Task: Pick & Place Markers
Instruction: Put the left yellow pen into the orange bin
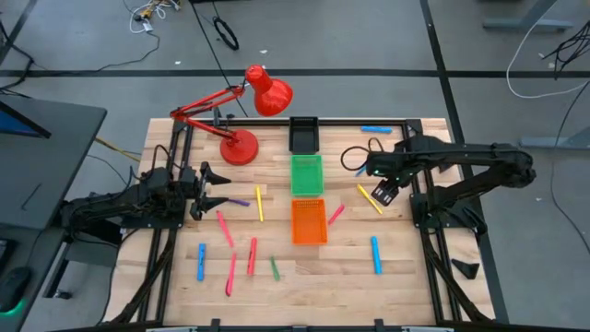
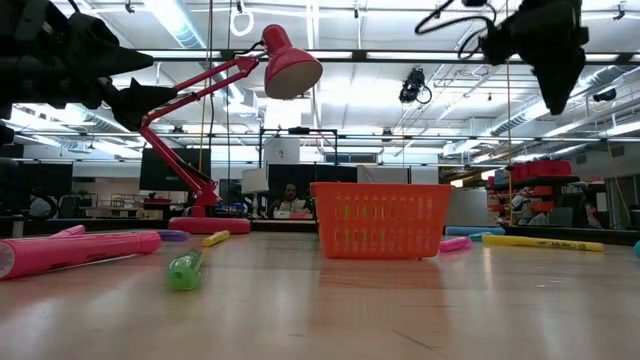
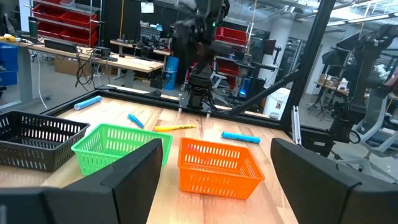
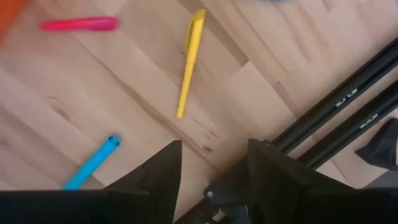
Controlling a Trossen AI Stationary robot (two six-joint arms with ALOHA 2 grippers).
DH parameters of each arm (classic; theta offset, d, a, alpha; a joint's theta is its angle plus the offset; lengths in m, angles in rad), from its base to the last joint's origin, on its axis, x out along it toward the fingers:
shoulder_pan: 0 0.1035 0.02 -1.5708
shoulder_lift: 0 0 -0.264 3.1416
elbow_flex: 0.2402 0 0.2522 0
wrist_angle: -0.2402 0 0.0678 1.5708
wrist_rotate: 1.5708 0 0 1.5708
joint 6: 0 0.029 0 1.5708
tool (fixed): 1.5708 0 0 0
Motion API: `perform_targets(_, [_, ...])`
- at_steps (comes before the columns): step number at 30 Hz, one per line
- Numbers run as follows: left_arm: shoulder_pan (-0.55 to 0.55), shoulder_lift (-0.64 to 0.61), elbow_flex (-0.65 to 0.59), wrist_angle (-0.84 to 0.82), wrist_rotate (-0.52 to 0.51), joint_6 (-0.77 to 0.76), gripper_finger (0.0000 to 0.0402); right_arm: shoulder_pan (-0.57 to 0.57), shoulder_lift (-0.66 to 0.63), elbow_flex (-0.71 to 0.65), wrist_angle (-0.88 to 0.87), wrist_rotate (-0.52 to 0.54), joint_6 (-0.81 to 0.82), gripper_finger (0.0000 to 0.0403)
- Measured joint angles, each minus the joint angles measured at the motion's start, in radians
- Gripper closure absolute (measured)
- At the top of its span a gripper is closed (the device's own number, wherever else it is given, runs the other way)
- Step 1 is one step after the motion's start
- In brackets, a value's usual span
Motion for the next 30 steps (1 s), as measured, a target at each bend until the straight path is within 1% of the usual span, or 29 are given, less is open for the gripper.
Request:
perform_targets(9, [0.000, 0.000, 0.000, 0.000, 0.000, 0.000, 0.0094, 0.000, 0.036, -0.118, 0.074, -0.009, 0.020, 0.0218])
perform_targets(15, [0.000, 0.000, 0.000, 0.000, 0.000, 0.000, 0.0094, 0.000, 0.050, -0.152, 0.167, -0.008, 0.019, 0.0218])
perform_targets(30, [0.000, 0.000, 0.000, 0.000, 0.000, 0.000, 0.0094, 0.000, 0.105, -0.324, 0.382, -0.008, 0.071, 0.0218])
